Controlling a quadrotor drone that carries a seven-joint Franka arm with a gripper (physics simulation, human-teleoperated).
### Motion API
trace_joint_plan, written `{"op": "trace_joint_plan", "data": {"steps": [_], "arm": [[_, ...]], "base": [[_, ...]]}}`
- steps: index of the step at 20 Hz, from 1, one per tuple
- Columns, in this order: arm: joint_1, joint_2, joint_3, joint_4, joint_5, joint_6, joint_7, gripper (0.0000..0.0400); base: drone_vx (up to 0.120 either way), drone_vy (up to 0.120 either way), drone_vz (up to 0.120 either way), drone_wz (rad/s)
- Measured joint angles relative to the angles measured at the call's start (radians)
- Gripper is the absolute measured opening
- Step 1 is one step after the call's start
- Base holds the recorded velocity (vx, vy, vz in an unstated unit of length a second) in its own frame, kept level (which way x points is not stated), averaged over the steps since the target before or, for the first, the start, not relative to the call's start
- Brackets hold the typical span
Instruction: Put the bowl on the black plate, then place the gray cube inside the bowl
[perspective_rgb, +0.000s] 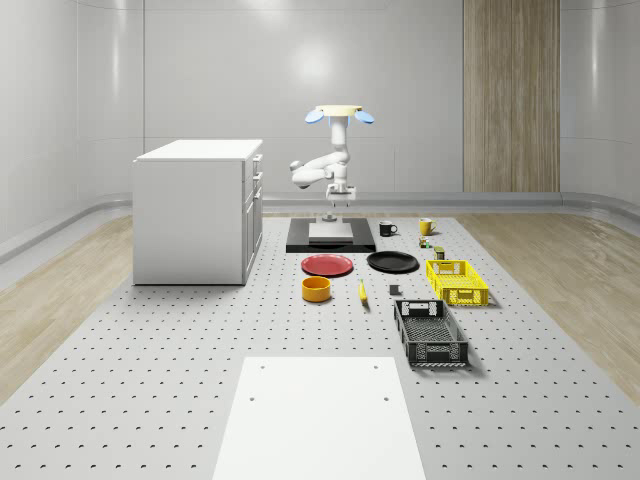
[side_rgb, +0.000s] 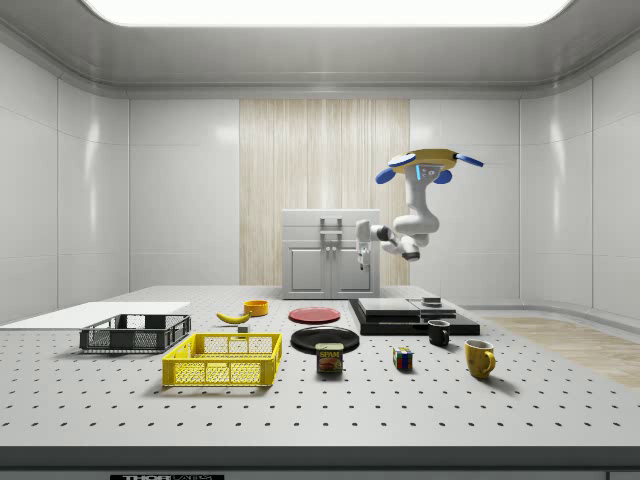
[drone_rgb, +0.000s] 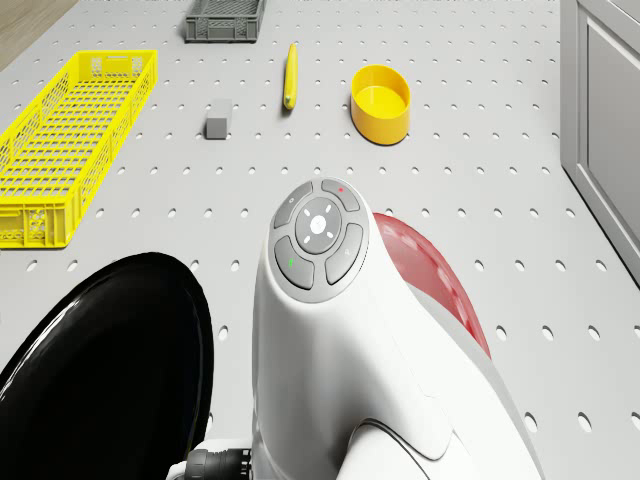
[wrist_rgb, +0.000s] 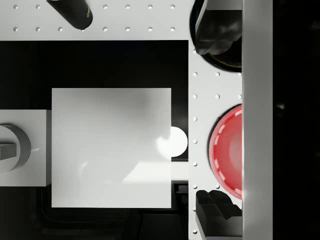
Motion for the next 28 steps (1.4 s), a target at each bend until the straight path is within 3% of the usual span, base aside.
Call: {"op": "trace_joint_plan", "data": {"steps": [4, 11, 17, 28], "arm": [[-0.005, -0.018, 0.005, 0.001, 0.009, 0.017, 0.005, 0.04], [-0.014, -0.048, 0.013, 0.003, 0.024, 0.044, 0.013, 0.04], [-0.021, -0.072, 0.019, 0.005, 0.035, 0.066, 0.02, 0.04], [-0.032, -0.112, 0.028, 0.007, 0.054, 0.104, 0.03, 0.04]], "base": [[0.12, 0.0, -0.02, 0.0], [0.12, 0.0, -0.12, 0.0], [0.12, 0.0, -0.013, 0.0], [0.12, 0.0, -0.12, 0.0]]}}
